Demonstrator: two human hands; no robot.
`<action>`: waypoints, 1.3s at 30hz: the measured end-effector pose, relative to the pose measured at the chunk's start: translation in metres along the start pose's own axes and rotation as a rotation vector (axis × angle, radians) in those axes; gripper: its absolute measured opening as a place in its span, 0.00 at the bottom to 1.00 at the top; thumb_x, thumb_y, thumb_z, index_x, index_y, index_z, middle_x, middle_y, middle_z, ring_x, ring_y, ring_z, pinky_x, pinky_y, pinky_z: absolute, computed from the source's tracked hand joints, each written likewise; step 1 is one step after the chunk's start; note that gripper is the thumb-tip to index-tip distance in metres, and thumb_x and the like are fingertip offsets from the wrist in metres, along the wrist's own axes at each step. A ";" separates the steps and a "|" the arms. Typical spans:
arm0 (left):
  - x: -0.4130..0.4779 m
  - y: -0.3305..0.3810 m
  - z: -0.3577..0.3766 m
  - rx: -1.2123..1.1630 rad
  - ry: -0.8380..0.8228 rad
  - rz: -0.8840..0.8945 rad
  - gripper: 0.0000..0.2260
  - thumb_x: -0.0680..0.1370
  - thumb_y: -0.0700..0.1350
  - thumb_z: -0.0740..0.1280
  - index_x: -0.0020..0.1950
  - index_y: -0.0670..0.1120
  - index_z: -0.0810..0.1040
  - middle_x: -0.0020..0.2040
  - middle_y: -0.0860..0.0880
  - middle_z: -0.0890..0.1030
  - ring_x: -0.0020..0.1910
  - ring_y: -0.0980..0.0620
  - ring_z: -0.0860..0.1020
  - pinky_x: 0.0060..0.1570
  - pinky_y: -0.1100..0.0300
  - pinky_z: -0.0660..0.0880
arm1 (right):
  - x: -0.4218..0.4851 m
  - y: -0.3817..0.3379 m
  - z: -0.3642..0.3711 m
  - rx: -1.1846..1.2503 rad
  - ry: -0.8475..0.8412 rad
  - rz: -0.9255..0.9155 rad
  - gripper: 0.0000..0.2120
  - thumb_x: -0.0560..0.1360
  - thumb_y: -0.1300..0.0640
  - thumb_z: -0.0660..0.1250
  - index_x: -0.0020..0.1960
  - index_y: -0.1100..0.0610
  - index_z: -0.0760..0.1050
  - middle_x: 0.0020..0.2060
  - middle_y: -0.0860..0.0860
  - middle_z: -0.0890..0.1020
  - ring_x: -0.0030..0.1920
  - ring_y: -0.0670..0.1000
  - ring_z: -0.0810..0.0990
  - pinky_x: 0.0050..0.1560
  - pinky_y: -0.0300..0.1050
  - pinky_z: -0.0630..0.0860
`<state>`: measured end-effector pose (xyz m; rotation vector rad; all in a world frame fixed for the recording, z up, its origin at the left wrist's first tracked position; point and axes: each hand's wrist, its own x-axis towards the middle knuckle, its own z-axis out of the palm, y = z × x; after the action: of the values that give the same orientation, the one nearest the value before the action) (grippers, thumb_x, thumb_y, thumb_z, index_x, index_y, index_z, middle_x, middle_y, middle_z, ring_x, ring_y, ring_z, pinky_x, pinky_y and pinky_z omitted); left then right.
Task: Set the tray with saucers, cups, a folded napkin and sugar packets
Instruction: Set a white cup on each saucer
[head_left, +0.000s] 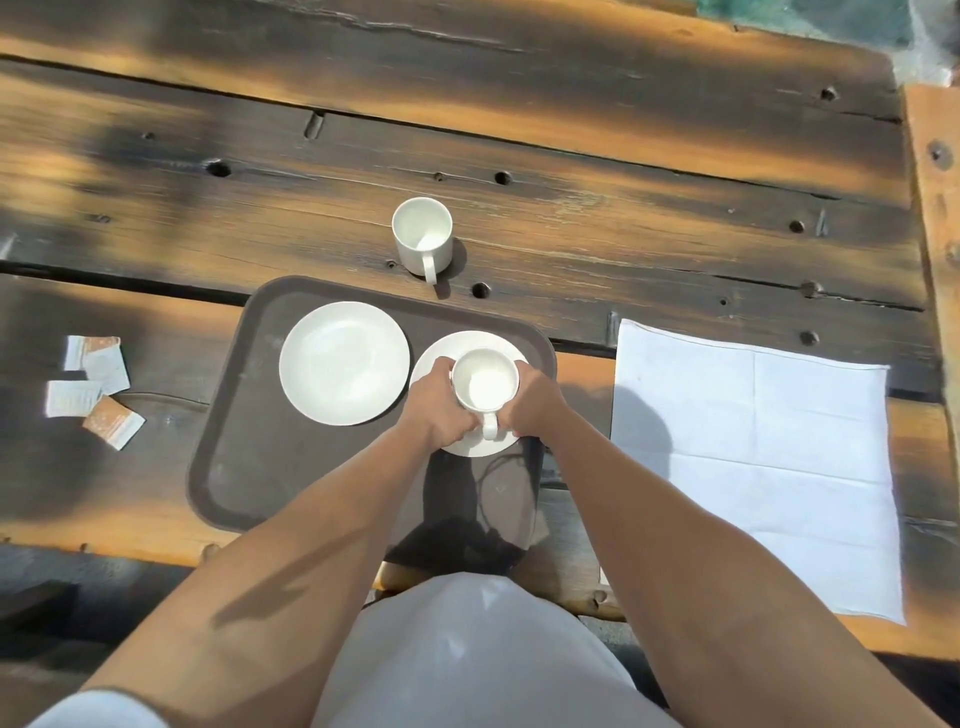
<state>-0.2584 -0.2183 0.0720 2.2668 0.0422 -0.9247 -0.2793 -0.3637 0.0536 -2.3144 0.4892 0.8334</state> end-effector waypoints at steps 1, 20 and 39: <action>-0.001 -0.001 0.000 -0.003 0.007 -0.006 0.31 0.68 0.38 0.74 0.68 0.45 0.66 0.53 0.47 0.76 0.56 0.41 0.76 0.53 0.46 0.79 | 0.001 0.001 0.001 0.004 -0.003 -0.003 0.34 0.72 0.62 0.73 0.75 0.58 0.62 0.68 0.55 0.73 0.66 0.56 0.73 0.65 0.46 0.74; -0.015 -0.006 -0.019 -0.046 0.015 0.008 0.25 0.70 0.44 0.76 0.64 0.47 0.71 0.57 0.47 0.77 0.51 0.40 0.81 0.53 0.49 0.79 | -0.023 -0.014 0.003 -0.045 0.101 0.146 0.38 0.72 0.60 0.71 0.77 0.51 0.57 0.64 0.56 0.76 0.63 0.59 0.75 0.59 0.50 0.77; -0.069 -0.100 -0.047 0.028 0.022 0.145 0.06 0.76 0.39 0.65 0.52 0.45 0.77 0.48 0.44 0.83 0.47 0.42 0.82 0.54 0.50 0.78 | -0.102 -0.065 0.095 0.026 0.194 0.354 0.17 0.78 0.52 0.63 0.63 0.59 0.75 0.54 0.56 0.79 0.51 0.57 0.79 0.43 0.43 0.71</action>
<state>-0.3081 -0.0988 0.0819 2.2722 -0.1242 -0.8286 -0.3617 -0.2401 0.0924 -2.3301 1.0103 0.7575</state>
